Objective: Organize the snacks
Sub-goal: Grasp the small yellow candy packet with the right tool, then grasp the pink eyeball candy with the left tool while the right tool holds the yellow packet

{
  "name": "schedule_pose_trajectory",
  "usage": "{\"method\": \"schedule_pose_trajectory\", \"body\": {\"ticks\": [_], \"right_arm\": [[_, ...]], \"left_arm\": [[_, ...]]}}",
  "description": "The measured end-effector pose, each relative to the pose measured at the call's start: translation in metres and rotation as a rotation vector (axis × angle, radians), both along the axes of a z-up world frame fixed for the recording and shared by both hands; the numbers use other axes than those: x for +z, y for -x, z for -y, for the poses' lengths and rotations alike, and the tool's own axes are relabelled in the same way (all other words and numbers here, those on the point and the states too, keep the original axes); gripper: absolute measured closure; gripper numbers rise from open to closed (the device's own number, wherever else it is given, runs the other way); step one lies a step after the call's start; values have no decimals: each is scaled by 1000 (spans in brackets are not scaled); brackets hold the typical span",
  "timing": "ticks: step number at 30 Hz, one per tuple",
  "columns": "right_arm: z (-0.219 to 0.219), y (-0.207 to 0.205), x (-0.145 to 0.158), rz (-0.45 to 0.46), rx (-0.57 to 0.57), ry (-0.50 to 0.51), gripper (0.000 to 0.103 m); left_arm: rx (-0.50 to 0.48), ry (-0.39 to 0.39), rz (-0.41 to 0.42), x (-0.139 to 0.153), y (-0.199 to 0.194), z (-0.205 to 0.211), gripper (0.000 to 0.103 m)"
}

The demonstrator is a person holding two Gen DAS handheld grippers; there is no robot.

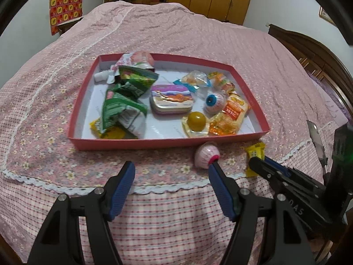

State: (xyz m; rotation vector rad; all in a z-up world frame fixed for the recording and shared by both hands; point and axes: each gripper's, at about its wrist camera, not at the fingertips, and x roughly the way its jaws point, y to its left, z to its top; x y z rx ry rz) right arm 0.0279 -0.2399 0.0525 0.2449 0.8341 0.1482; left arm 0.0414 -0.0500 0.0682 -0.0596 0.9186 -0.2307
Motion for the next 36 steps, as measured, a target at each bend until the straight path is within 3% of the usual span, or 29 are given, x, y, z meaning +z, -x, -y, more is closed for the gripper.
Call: {"method": "schedule_pose_trajectory", "body": {"ticks": [18,31,36], "right_arm": [[19,7,-16,11,-13,-116,81],[25,11,-17,31,-8,-148,81],[25,11,-17,31,-7,-147,81]], "left_arm": [[-24,-25,18,-18,-17,32,37],[-74,-44,31,-28,-22,52,69],[-87,-44,37,-27,-19,50,71]]}}
